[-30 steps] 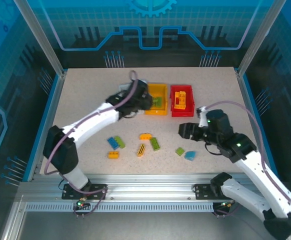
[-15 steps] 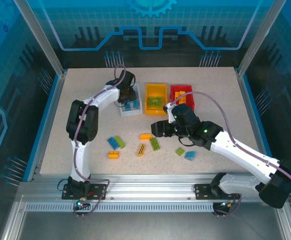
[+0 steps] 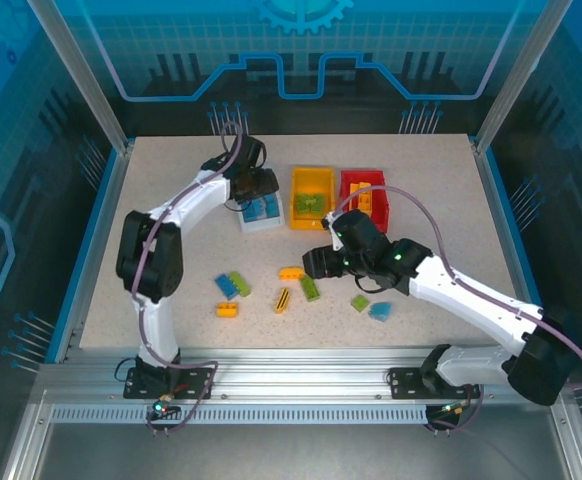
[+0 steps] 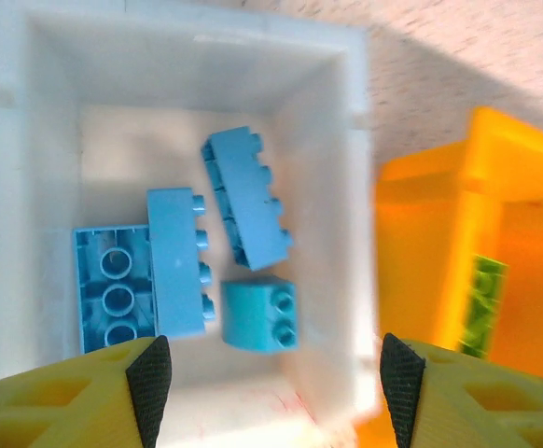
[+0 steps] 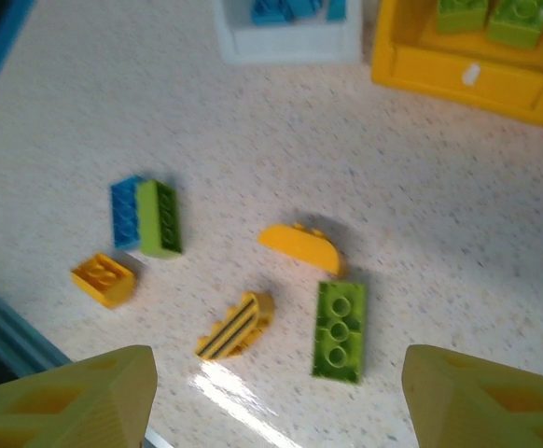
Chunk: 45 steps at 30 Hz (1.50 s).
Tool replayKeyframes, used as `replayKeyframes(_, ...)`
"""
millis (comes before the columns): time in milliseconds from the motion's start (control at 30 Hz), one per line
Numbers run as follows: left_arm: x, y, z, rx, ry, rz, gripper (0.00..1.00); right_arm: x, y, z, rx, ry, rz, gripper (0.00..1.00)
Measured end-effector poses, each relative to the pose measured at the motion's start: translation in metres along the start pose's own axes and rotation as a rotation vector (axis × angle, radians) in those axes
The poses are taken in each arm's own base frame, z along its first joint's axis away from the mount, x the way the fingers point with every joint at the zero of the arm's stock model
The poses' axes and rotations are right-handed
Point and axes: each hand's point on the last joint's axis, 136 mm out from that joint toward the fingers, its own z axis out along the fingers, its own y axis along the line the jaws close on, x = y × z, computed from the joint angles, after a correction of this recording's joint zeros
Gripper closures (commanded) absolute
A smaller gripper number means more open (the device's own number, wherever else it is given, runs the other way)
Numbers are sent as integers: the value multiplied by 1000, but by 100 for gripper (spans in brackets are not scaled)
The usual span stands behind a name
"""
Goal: Sort the legos into containers by color
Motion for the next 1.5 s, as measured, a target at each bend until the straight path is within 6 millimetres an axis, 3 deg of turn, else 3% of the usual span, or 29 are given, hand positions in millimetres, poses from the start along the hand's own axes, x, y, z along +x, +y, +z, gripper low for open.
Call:
replayKeyframes(133, 2, -14, -65, 84, -77, 20, 35, 29, -10, 21, 79, 126, -32, 28)
replayKeyframes(233, 17, -20, -113, 153, -125, 43, 34, 57, -10, 40, 119, 236, -73, 27)
replayKeyframes(400, 79, -17, -165, 264, -107, 96, 30, 95, -15, 70, 184, 390, -115, 28)
replayKeyframes(567, 132, 1, -193, 334, -61, 105, 30, 103, -21, 97, 237, 453, -122, 36)
replayKeyframes(767, 167, 20, -209, 428, -14, 40, 30, 104, -28, 116, 285, 473, -140, 56)
replayKeyframes(900, 183, 27, -205, 443, 36, 1, 30, 99, -28, 123, 302, 458, -139, 71)
replayKeyframes(1067, 186, 26, -209, 467, 48, -34, 30, 90, -33, 114, 338, 419, -132, 72)
replayKeyframes(1167, 183, 22, -210, 480, 40, -41, 30, 65, -34, 90, 326, 346, -98, 72)
replayKeyframes(1300, 171, 8, -208, 493, 26, -44, 30, -5, -47, 61, 289, 207, 17, 72)
replayKeyframes(1400, 159, -4, -205, 499, 11, -44, 30, -74, -55, 62, 260, 117, 86, 72)
replayKeyframes(1500, 146, -16, -203, 504, -14, -44, 30, -131, -60, 83, 224, 79, 119, 72)
